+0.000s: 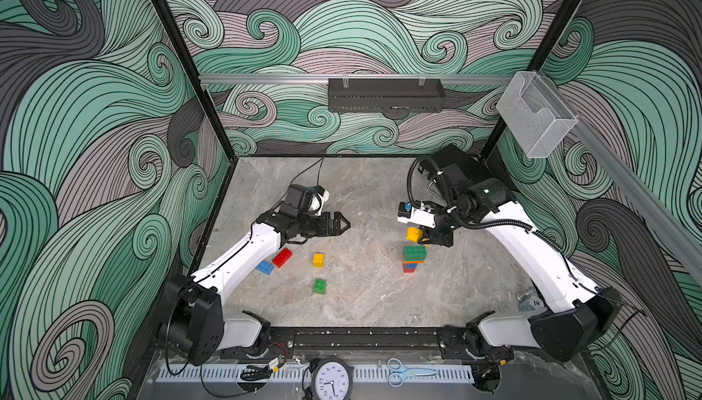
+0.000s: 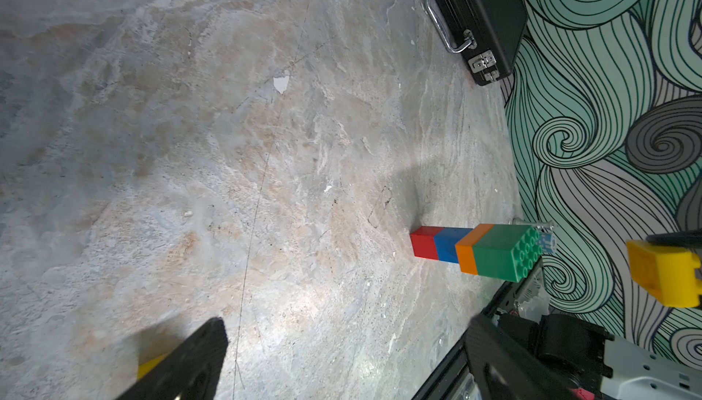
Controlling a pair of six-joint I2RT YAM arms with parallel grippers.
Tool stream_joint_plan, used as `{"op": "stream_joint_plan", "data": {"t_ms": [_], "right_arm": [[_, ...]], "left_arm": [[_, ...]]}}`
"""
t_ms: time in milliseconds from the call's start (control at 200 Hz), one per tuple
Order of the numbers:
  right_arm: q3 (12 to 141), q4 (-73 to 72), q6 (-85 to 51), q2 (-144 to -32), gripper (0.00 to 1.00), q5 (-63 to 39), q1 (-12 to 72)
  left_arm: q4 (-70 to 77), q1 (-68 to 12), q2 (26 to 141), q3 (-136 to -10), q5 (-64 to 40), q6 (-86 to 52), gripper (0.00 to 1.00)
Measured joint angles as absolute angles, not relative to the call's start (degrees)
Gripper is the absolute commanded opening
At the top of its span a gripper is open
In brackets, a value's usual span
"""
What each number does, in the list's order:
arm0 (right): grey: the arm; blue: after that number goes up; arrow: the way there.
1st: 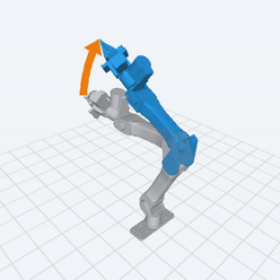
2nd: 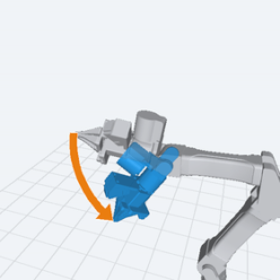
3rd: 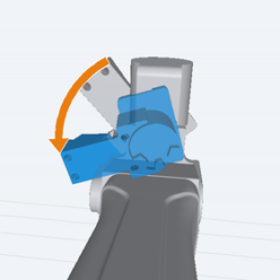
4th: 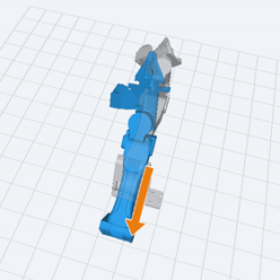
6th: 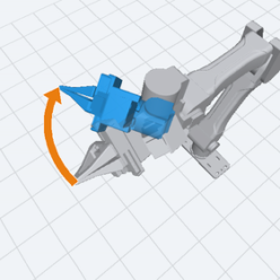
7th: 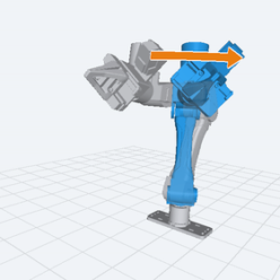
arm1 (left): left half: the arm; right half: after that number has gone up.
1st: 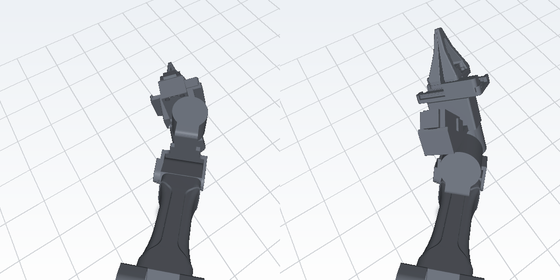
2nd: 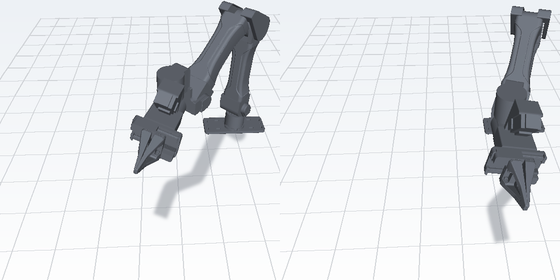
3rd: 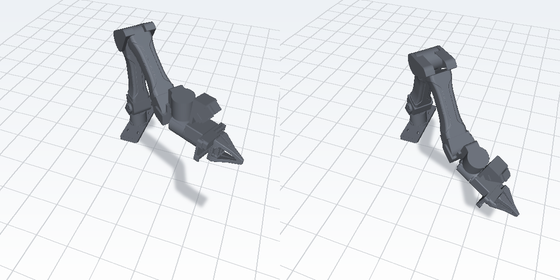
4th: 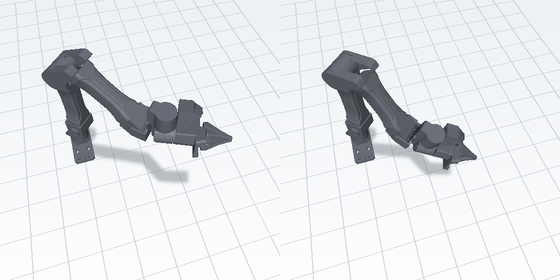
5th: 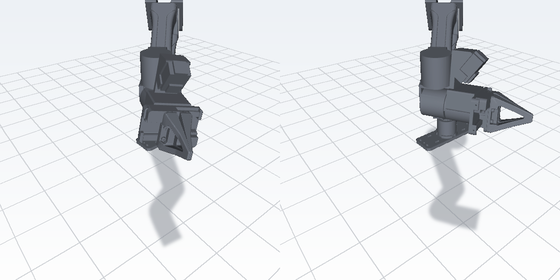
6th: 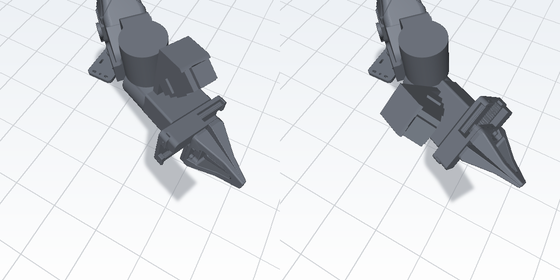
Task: Assemble an ice cream with lego
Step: Pick up the lego brick from the center of the board.
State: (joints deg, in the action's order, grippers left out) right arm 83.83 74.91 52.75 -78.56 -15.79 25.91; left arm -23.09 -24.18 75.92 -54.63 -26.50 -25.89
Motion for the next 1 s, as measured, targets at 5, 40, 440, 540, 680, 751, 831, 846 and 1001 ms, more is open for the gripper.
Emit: {"op": "stream_joint_plan", "data": {"t_ms": [5,40,440,540,680,751,831,846,1001], "right_arm": [[83.8,75.0,52.9,-78.6,0.00,-15.8,25.9],[83.7,75.3,54.3,-78.6,0.00,-16.2,25.9],[82.8,77.5,62.2,-81.8,0.00,-16.8,25.9],[82.8,77.6,62.9,-82.5,0.00,-16.3,25.9],[82.8,77.6,64.2,-82.6,0.00,-15.0,25.9],[82.8,77.6,64.7,-82.8,0.00,-14.4,25.9],[82.8,77.6,65.2,-83.4,0.00,-13.7,25.9],[82.8,77.6,65.4,-83.6,0.00,-13.6,25.9],[82.7,77.6,66.1,-85.3,0.00,-12.8,25.9]], "left_arm": [[-23.1,-24.2,75.9,-54.6,-26.6,-25.9,0.98],[-23.1,-24.2,76.1,-54.6,-27.1,-25.9,0.99],[-22.7,-24.8,83.4,-62.8,-31.2,-25.3,0.99],[-22.2,-25.1,84.7,-63.3,-32.0,-25.1,0.99],[-21.6,-26.2,86.0,-63.2,-32.4,-25.2,0.99],[-20.9,-26.8,86.3,-63.0,-32.5,-25.3,0.98],[-20.5,-27.3,86.6,-63.0,-32.6,-25.3,0.99],[-20.4,-27.4,86.6,-63.0,-32.6,-25.3,0.98],[-20.2,-27.6,86.7,-62.7,-32.6,-25.3,0.99]]}}
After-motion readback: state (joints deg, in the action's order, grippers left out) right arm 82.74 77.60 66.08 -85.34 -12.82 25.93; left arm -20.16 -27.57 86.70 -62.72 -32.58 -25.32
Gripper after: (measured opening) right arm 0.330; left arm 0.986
